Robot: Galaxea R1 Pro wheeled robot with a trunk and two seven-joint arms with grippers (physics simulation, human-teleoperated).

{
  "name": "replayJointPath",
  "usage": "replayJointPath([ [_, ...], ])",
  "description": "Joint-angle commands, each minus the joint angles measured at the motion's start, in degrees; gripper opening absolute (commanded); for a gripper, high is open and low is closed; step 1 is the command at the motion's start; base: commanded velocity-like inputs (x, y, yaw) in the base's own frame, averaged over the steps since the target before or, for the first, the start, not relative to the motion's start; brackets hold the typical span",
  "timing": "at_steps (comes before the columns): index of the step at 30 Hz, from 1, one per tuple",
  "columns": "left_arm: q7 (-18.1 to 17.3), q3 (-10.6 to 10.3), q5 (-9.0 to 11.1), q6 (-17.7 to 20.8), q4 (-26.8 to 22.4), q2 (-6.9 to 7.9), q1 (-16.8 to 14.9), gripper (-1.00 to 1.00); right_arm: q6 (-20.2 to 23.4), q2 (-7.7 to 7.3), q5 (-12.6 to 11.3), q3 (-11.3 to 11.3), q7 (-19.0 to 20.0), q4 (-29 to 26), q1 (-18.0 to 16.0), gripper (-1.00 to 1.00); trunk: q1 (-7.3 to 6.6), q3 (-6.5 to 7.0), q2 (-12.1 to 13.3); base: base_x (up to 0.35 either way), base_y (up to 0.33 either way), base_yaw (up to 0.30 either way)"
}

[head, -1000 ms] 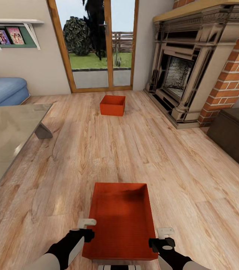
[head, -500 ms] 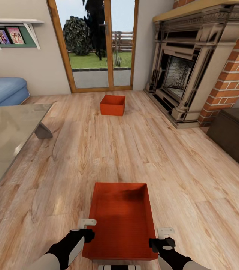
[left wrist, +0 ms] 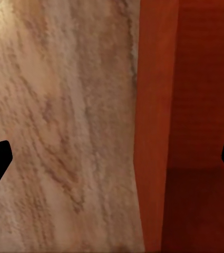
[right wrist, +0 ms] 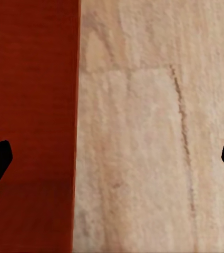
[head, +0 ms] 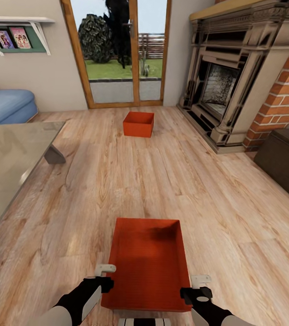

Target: Move the two storage containers from the living room to the garage. In the garage, place one container on the floor and stack the other container on top of it (either order is fine).

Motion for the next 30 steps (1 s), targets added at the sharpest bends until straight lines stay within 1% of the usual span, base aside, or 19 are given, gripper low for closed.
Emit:
replayJointPath([
  [1, 0.45, -0.49, 0.60, 0.27, -0.12, 0.06, 0.00, 1.00, -0.20, 0.03, -0.62, 0.44, -0.26, -0.01, -0.03, 1.00, -0.01, -0.06, -0.02, 0.000, 0.000, 0.015],
  [10, 0.45, -0.40, 0.60, 0.27, -0.12, 0.05, 0.00, 1.00, -0.18, 0.13, -0.65, 0.30, -0.37, -0.01, -0.03, 1.00, -0.01, -0.15, -0.02, 0.000, 0.000, 0.003],
  [17, 0.45, -0.40, 0.60, 0.27, -0.12, 0.01, 0.00, 1.00, -0.25, 0.16, -0.65, 0.29, -0.37, -0.01, -0.03, 1.00, -0.01, -0.63, -0.02, 0.000, 0.000, 0.057],
  [23, 0.45, -0.40, 0.54, 0.27, -0.18, -0.27, -0.04, 1.00, -0.27, 0.08, -0.65, 0.29, -0.29, -0.01, -0.03, 1.00, -0.01, -1.07, -0.02, 0.000, 0.000, 0.069],
  [30, 0.45, -0.40, 0.52, 0.27, -0.25, -0.51, -0.03, 1.00, -0.27, 0.03, -0.65, 0.38, 0.03, -0.01, -0.02, 1.00, -0.01, -1.13, -0.02, 0.000, 0.000, 0.008],
])
